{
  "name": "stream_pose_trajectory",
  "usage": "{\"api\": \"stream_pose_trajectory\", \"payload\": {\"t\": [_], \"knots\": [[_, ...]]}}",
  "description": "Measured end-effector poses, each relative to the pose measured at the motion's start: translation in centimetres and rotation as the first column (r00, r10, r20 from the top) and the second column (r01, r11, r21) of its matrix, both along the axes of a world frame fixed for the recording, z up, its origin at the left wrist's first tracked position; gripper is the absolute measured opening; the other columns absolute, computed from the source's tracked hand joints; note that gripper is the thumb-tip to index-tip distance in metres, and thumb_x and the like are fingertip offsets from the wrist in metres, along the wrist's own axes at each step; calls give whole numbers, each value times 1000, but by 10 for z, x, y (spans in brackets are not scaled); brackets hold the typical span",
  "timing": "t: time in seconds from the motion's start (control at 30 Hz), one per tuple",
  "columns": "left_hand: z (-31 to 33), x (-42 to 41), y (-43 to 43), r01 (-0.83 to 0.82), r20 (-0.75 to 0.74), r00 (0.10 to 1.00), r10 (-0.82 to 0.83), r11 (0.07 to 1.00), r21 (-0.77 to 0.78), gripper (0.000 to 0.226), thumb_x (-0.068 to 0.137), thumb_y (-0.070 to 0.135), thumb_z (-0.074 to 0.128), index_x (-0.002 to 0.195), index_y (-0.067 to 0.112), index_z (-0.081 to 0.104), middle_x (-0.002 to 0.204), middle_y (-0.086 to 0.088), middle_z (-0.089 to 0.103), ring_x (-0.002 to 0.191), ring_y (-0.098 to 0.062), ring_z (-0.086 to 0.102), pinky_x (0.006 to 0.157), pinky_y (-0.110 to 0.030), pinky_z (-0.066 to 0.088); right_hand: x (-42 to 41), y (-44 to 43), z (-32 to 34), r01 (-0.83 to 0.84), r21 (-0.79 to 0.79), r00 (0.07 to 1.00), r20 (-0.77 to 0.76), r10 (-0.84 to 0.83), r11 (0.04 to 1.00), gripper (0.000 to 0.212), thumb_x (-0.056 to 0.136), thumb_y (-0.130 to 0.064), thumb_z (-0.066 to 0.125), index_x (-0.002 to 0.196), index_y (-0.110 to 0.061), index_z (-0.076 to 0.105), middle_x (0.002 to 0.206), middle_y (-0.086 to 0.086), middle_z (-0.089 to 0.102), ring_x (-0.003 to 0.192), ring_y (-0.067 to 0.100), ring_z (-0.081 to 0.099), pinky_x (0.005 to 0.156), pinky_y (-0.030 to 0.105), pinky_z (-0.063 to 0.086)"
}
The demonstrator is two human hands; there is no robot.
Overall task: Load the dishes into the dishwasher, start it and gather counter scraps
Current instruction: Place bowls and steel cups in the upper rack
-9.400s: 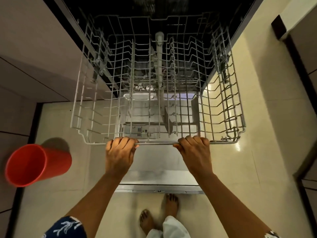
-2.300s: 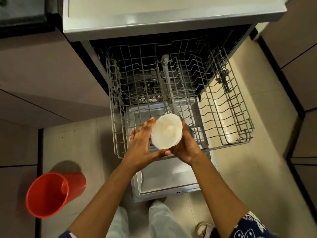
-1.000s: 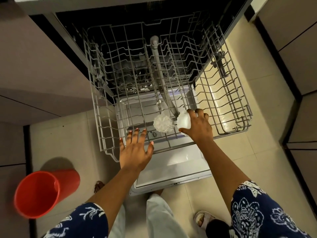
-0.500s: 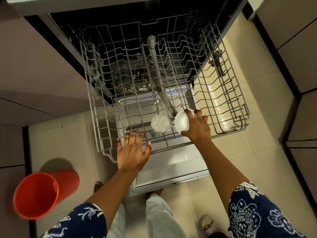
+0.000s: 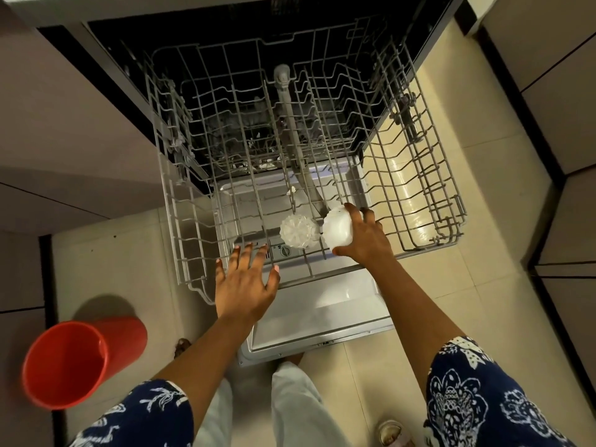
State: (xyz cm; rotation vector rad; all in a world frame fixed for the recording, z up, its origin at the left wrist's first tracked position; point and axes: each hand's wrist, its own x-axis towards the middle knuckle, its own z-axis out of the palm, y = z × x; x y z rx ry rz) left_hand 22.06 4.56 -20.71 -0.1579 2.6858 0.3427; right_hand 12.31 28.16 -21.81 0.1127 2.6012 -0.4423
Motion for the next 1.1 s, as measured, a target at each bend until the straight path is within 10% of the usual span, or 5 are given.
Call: {"api": "stream_pose_trajectory", "payload": {"t": [0.37,0.63,0.9,1.1], "knots": [[23,5,-6,12,54,998,-19,993,119,68,91,62,17,151,29,16,159,-2,13,147,-20,2,117,-45,-3,8,-9,37,-48,123,999,-11,50,991,110,68,-39,80,149,-27,6,153,14,15,139,36,20,103,55,36],[114,-7,-68,-54,-277,954,113,976,212,59,94,38,50,148,26,28,157,-1,21,146,-19,12,116,-37,-3,4,-99,126,-172,23,951,-258,172,985,62,85,-34,63,139,-16,38,139,11,44,129,30,36,104,40,35],[244,-93,-292,-349,-650,619,441,896,275,52,88,34,56,136,18,49,146,-8,41,136,-26,35,113,-44,20,-83,-326,269,-487,-244,628,-765,143,838,23,82,-21,67,102,-11,66,89,7,67,86,28,60,71,37,51],[278,-161,-460,-370,-627,696,351,923,105,49,88,31,59,134,16,51,140,-11,47,126,-34,44,105,-48,34,-169,-499,292,-525,-187,656,-711,255,830,36,81,-21,64,114,-6,61,111,13,60,105,33,53,87,40,45]]}}
